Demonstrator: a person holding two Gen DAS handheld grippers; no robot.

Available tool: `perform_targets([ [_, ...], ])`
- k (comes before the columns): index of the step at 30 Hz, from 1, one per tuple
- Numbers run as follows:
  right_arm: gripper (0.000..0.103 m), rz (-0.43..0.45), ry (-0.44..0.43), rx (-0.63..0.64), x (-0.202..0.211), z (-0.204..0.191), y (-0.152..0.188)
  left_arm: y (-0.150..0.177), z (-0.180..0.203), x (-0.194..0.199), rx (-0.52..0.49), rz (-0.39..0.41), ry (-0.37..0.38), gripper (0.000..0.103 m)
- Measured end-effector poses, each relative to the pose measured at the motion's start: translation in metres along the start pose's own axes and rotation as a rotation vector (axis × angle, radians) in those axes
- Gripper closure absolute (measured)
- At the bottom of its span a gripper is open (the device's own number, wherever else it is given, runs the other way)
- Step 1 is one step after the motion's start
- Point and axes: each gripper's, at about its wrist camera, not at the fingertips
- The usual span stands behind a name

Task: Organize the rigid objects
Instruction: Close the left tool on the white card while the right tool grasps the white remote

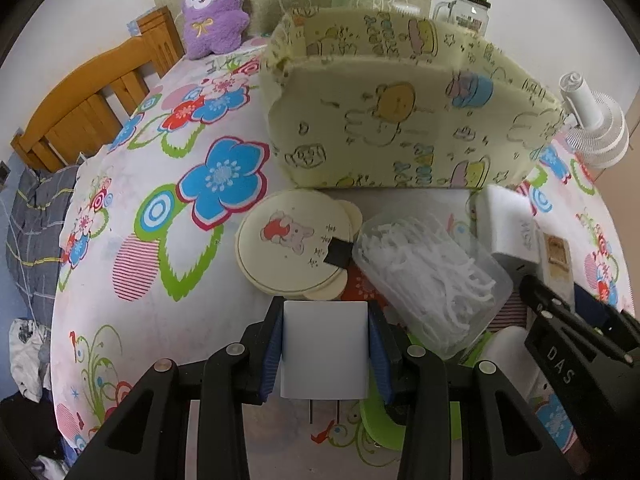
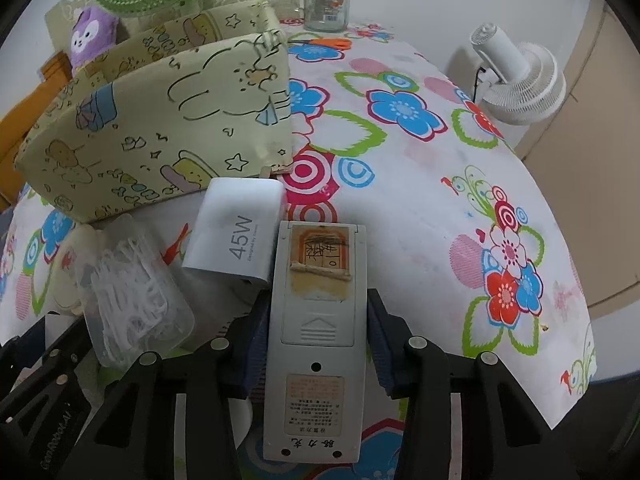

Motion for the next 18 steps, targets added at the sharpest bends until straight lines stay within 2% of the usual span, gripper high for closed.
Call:
perform_targets([
  [8, 0.056, 0.087, -0.009, -0.008, 0.033, 0.004, -0.005, -0.003, 0.009, 0.019, -0.026, 0.041, 0.002, 0.064],
  [18, 0.056, 0.128, -0.064, 0.017, 0.072, -0.007, -0.006, -0.007, 0.012, 0.044, -0.020, 0.080, 0.009, 0.064],
])
Point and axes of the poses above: each gripper's, at about its wrist camera, not at the fingertips, and x roughly against the way its jaws point, z to its right, y to its underside, and after that the axes turned 2 degrees about y, right-handed
